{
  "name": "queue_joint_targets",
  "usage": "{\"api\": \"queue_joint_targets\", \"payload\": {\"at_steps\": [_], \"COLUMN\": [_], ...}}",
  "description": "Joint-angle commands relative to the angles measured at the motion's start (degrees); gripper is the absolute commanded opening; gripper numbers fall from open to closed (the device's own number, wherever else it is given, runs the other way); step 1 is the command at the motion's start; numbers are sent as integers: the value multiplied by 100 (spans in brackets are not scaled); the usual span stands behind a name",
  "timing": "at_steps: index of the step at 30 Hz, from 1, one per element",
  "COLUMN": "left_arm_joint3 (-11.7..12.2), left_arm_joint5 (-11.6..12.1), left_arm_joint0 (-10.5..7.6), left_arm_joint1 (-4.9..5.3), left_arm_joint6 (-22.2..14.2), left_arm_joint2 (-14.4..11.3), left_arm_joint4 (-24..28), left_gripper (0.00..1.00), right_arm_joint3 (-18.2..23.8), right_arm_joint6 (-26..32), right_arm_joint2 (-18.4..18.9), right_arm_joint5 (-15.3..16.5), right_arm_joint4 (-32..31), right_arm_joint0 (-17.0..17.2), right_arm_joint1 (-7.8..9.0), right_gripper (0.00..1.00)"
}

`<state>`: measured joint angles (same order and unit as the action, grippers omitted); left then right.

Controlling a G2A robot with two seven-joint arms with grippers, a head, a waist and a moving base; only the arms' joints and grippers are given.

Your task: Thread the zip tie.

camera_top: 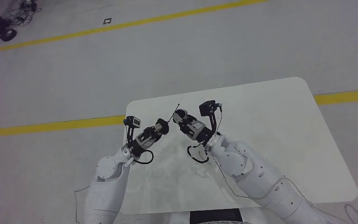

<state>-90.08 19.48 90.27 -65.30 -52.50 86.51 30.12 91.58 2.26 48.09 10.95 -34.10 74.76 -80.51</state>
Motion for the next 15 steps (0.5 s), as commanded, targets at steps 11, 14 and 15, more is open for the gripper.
{"api": "queue_joint_targets", "payload": {"at_steps": [11,14,15], "left_arm_joint3": [-74,-74,-74], "left_arm_joint5": [-81,-80,-79], "left_arm_joint0": [1,2,2], "left_arm_joint1": [26,35,38], "left_arm_joint6": [153,153,152], "left_arm_joint2": [-95,-109,-112], "left_arm_joint4": [38,64,70], "left_gripper": [0,0,0], "right_arm_joint3": [-68,-75,-79], "right_arm_joint6": [98,103,110], "right_arm_joint2": [-18,-12,-11], "right_arm_joint5": [37,34,32], "right_arm_joint4": [-32,-49,-65], "right_arm_joint0": [3,5,5], "right_arm_joint1": [-37,-44,-46], "right_gripper": [0,0,0]}}
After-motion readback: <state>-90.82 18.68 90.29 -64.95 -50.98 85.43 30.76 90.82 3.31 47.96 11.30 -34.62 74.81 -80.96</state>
